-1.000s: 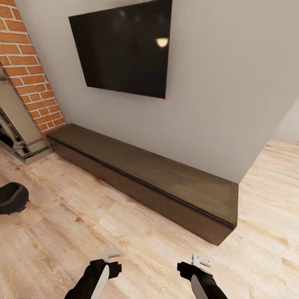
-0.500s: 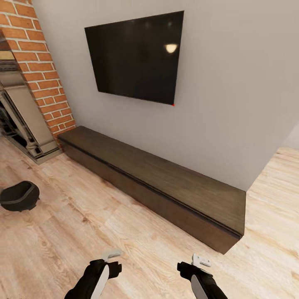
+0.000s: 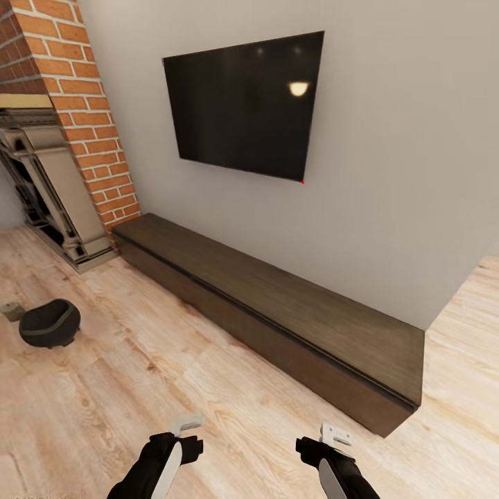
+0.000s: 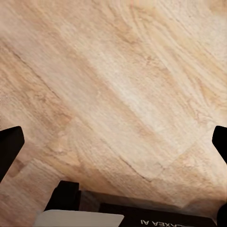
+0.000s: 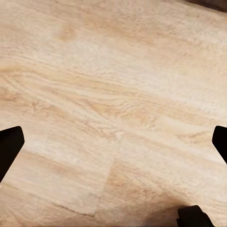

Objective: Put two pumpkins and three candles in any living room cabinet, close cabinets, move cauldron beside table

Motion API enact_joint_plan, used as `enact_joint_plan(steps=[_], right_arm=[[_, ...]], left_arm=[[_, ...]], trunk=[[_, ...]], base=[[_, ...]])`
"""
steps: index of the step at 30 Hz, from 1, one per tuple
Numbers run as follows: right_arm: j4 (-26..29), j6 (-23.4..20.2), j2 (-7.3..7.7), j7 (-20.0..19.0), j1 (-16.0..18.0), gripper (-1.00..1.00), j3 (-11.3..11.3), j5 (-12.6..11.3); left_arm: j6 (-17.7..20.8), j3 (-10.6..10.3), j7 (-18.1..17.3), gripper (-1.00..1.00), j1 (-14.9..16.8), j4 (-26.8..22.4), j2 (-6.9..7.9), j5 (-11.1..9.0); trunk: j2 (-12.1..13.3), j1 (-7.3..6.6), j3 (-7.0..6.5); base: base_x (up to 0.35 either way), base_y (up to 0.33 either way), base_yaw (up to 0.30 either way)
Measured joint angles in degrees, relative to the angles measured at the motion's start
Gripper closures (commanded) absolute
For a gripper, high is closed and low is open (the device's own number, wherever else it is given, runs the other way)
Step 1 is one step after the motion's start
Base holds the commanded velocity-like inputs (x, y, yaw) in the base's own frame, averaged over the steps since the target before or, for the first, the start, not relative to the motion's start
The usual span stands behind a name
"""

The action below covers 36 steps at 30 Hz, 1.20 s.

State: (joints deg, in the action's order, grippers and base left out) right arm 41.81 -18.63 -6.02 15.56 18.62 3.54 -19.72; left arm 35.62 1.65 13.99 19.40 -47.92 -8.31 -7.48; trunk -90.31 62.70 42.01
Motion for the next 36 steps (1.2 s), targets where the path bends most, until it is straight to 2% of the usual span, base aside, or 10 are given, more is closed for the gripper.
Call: enact_joint_plan(steps=[12, 16, 21, 24, 28, 30, 32, 36], right_arm=[[-1.2, 0.1, 0.00, 0.1, 0.0, -1.00, 0.0, 0.0], [-2.5, 3.0, 0.00, 0.0, 0.0, -1.00, 0.0, -0.1], [-4.9, 5.4, -0.05, 0.1, 0.0, -1.00, 0.1, -0.1], [-5.5, 6.1, -0.13, 0.1, 0.0, -1.00, 0.1, 0.1], [-5.8, 6.4, -0.12, 0.1, 0.0, -1.00, 0.1, 0.6], [-5.9, 6.4, -0.15, 0.1, 0.0, -1.00, 0.1, 0.6], [-5.9, 6.5, -0.17, 0.1, 0.0, -1.00, 0.1, 0.7], [-6.7, 6.5, -0.10, 0.1, 0.0, -1.00, 0.0, 0.7]], left_arm=[[-0.3, 0.3, -0.2, -1.00, 0.0, 0.3, 0.18, -0.1], [-1.3, 0.7, -0.2, -1.00, 0.0, 3.1, 0.38, -0.2], [-1.3, 1.1, 0.1, -1.00, 0.0, 4.0, 0.49, -0.2], [-1.2, 3.0, 0.1, -1.00, 0.0, 4.6, 0.46, -0.2], [-1.6, 8.8, -0.2, -1.00, 0.0, 7.7, 0.52, -0.1], [-1.9, 10.8, -0.3, -1.00, 0.0, 8.9, 0.53, 0.0], [-3.0, 11.6, -0.3, -1.00, 0.0, 9.6, 0.59, 0.1], [-5.4, 11.9, -0.2, -1.00, 0.0, 11.0, 0.62, 0.2]], trunk=[[0.0, 0.00, -1.07], [0.0, 0.00, -1.43], [0.0, 0.00, -1.88], [0.0, 0.00, -2.14], [0.0, 0.00, -2.50], [0.0, 0.00, -2.68], [0.0, 0.00, -2.86], [0.0, 0.02, -3.22]], base=[[0.000, 0.000, 0.121], [0.000, 0.000, 0.120], [0.000, 0.000, 0.120], [0.000, 0.000, 0.120], [0.000, 0.000, 0.120], [0.000, 0.000, 0.122], [-0.011, 0.000, 0.133], [-0.176, 0.000, 0.146]])
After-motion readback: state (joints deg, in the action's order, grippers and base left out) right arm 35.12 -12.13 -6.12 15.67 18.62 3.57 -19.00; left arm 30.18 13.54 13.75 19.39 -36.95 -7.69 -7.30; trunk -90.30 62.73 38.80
